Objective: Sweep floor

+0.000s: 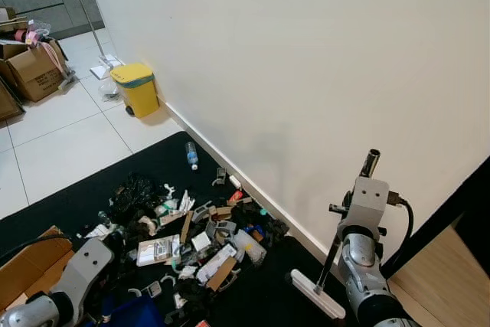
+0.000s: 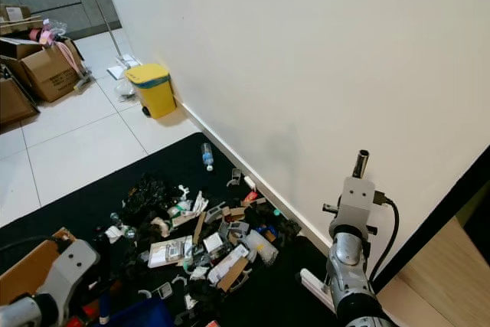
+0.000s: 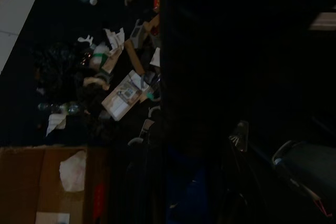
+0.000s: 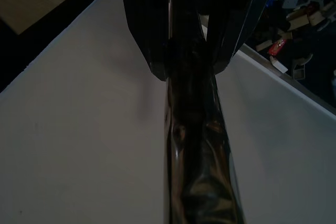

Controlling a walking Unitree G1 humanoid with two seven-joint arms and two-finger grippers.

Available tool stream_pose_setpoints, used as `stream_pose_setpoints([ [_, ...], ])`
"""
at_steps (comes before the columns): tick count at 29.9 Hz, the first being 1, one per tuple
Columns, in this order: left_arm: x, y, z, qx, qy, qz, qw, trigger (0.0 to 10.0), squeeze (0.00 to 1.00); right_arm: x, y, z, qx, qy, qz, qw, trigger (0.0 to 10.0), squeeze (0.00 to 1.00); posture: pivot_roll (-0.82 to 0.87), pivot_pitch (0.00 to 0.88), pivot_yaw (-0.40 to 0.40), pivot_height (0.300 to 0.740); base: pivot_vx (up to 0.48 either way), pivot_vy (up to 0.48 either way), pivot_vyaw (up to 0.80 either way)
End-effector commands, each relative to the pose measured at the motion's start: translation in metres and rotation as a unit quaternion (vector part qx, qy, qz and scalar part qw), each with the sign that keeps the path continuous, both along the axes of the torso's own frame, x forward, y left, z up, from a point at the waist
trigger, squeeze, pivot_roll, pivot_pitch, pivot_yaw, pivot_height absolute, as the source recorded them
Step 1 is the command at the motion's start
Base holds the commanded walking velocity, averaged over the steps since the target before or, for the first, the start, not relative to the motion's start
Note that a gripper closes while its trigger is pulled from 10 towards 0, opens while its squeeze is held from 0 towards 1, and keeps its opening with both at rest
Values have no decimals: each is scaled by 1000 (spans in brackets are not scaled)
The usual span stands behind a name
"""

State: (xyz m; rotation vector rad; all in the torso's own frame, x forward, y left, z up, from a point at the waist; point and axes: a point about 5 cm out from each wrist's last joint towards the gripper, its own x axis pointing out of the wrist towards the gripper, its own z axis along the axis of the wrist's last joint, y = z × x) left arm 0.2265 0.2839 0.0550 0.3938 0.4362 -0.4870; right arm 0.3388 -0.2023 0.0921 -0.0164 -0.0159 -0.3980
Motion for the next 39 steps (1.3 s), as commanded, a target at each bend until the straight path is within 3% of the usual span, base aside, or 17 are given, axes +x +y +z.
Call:
stream_pose_setpoints([
  [1,-13,-12,-19,-19,46,-22,999,10000,0,0,-2,4,-7,-15,-1,1000,10000,0,117,176,37,740,0,0,0],
  [2,-21,-14,-26,-4,61,-45,997,10000,0,0,-2,5,-7,-16,-2,1000,10000,0,116,178,37,740,0,0,0],
  [6,-18,-18,-30,-5,51,-44,998,10000,0,0,-2,4,7,-15,-3,1000,10000,0,124,188,29,740,0,0,0],
  [9,3,-35,-23,-45,6,-36,998,10000,0,4,1,3,57,-12,-5,998,10000,0,123,190,22,740,0,0,0],
  [10,3,-35,-23,-45,6,-36,998,10000,0,4,1,3,57,-12,-5,998,10000,0,123,190,22,740,0,0,0],
  [11,16,-46,-13,-71,-19,-40,996,10000,0,7,3,7,69,-18,-5,997,10000,0,120,189,25,740,0,0,0],
  [13,21,-49,-10,-80,-27,-43,996,10000,0,8,4,9,73,-20,-6,997,10000,0,120,189,25,740,0,0,0],
  [15,38,-62,7,-115,-55,-55,990,10000,0,14,7,18,67,-34,-1,997,10000,0,108,185,31,740,0,0,0],
  [21,53,-76,22,-134,-76,-86,984,10000,0,18,10,25,59,-44,3,997,10000,0,99,182,39,740,0,0,0],
  [25,53,-80,17,-134,-66,-99,984,10000,0,17,10,25,55,-44,5,998,10000,0,95,181,42,740,0,0,0],
  [33,48,-83,3,-79,-57,-117,988,10000,0,13,3,18,42,-34,-7,999,10000,0,98,182,45,740,0,0,0],
  [39,40,-80,-2,-69,-18,-160,985,10000,0,13,-4,21,-1,-32,-25,999,10000,0,103,192,50,740,0,0,0],
])
